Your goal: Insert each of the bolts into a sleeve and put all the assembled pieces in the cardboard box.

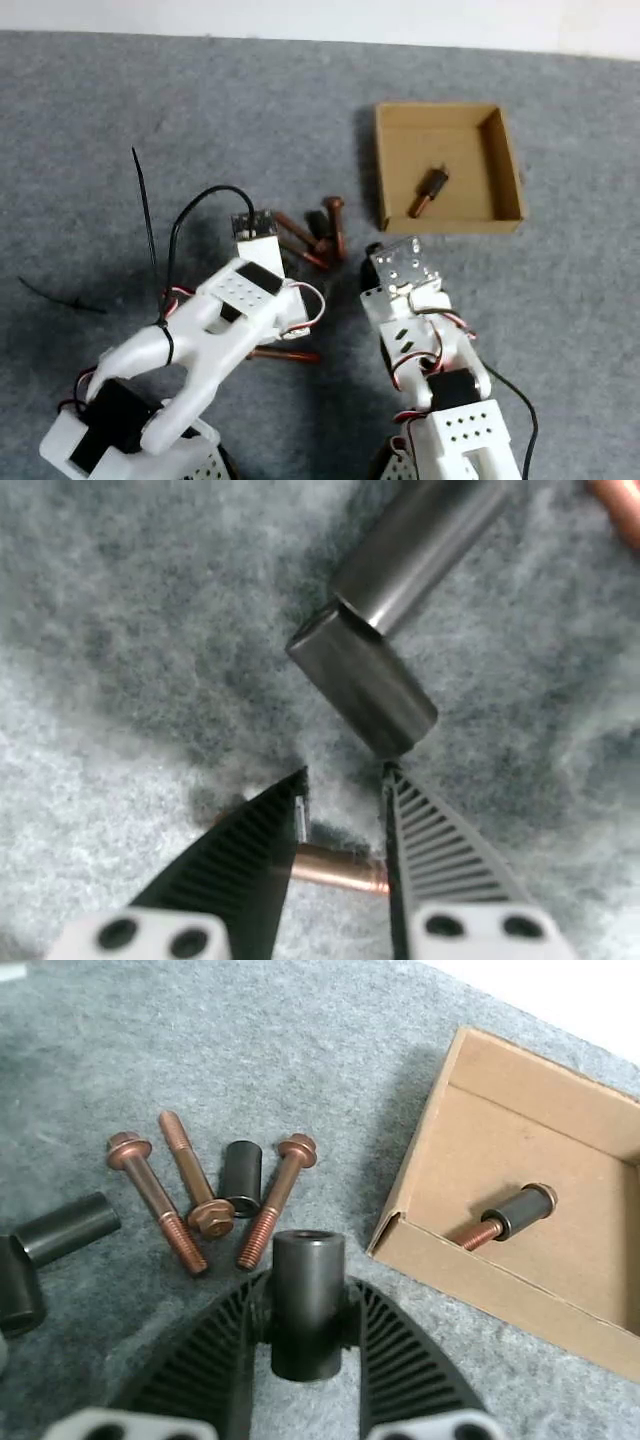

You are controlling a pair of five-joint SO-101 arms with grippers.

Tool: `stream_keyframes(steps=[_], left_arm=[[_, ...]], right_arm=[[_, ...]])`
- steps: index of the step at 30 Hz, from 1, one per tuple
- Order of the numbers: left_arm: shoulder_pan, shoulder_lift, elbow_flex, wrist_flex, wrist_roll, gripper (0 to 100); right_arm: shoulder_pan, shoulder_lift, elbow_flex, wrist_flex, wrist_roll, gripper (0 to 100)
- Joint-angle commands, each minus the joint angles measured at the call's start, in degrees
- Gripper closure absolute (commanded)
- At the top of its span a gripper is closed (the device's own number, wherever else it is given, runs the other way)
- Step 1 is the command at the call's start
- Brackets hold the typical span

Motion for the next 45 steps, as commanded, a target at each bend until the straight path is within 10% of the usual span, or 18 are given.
stream_keyframes(steps=[1,34,45], left_arm=[[0.7,-0.5,-0.5,0.8,0.4,87],[-12.2,-0.5,-2.9,8.7,0.3,87],[-12.2,-0.7,-16.9,25.1,-1.6,87]], right_arm=[[0.7,-1.0,-0.8,-1.6,0.7,99.4],[0.7,-1.0,-0.8,-1.6,0.7,99.4],[0.7,-1.0,-0.8,-1.6,0.7,99.4]])
